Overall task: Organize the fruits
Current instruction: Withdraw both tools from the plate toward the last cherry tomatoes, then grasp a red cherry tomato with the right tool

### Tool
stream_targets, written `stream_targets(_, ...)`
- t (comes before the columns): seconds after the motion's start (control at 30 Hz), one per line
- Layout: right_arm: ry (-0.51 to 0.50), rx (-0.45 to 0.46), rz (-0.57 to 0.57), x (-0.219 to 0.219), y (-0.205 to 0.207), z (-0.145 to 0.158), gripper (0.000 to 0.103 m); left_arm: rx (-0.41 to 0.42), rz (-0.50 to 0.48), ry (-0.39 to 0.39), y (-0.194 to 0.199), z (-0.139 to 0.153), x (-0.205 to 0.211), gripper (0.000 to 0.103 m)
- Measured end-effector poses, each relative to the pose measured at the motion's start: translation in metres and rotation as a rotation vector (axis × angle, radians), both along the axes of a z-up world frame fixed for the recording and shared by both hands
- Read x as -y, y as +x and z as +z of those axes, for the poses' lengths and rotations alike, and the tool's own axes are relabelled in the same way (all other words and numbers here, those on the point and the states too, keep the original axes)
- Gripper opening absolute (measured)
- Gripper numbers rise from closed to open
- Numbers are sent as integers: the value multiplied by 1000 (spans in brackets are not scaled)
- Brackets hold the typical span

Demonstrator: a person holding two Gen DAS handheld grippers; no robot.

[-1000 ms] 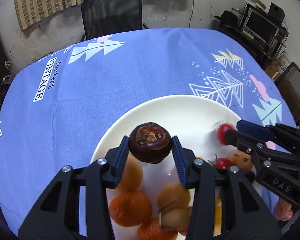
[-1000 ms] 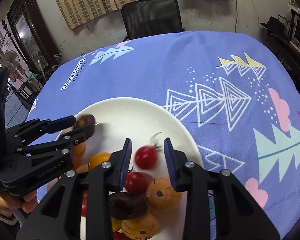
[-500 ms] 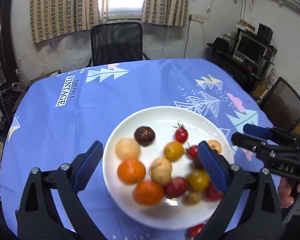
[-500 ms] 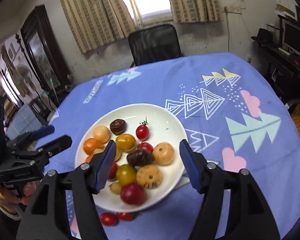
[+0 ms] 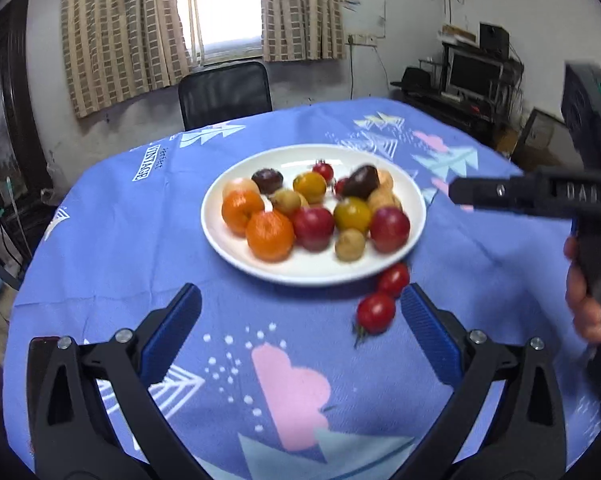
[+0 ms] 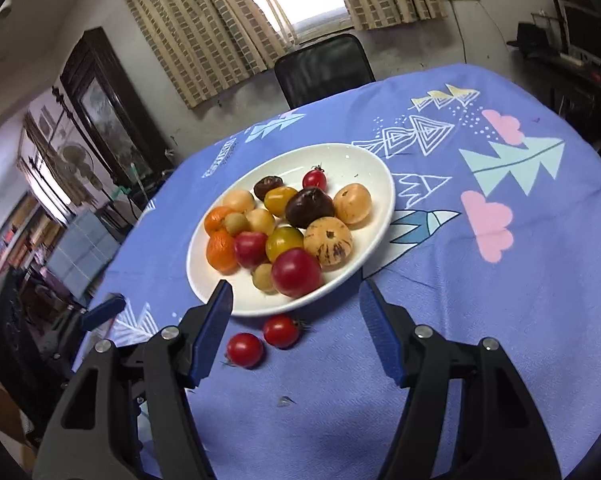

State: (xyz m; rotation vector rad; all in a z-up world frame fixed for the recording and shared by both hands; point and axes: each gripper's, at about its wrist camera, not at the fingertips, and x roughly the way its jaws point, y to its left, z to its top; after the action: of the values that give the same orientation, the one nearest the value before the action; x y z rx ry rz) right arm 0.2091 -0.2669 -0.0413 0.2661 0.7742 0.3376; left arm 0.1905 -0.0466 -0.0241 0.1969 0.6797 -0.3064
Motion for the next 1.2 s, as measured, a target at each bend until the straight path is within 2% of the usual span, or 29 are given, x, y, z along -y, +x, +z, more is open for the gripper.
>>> stream_targets(0.1, -49, 5, 32, -11, -4, -6, 66, 8, -7, 21, -10, -8, 3, 101)
stream_targets(0.27, -139, -2, 91, -29, -5, -20, 66, -60, -60, -74, -13, -12, -5, 101)
stream_targets(0.37, -171, -30, 92, -34, -2, -29, 66, -77, -38, -96, -13, -15, -9, 101)
stream_targets(0.5, -134, -52, 83, -33, 3, -39, 66, -104, 36, -76, -8, -23, -13, 101)
stream_targets(0.6, -81, -70, 76, -32, 8, -43, 66, -142, 55, -116, -4, -26, -20, 101)
stream_targets(0.9, -133, -34, 105, -50, 9, -49, 66, -184, 72, -128, 0, -31, -24, 101)
stream_targets(1.1, -48, -78, 96, -40, 16, -54, 56, -174, 65, -124, -3, -29, -21, 101)
stream_targets(1.2, -45, -86, 92, -39, 17, -56, 52, -182, 66, -132, -3, -29, -22, 101)
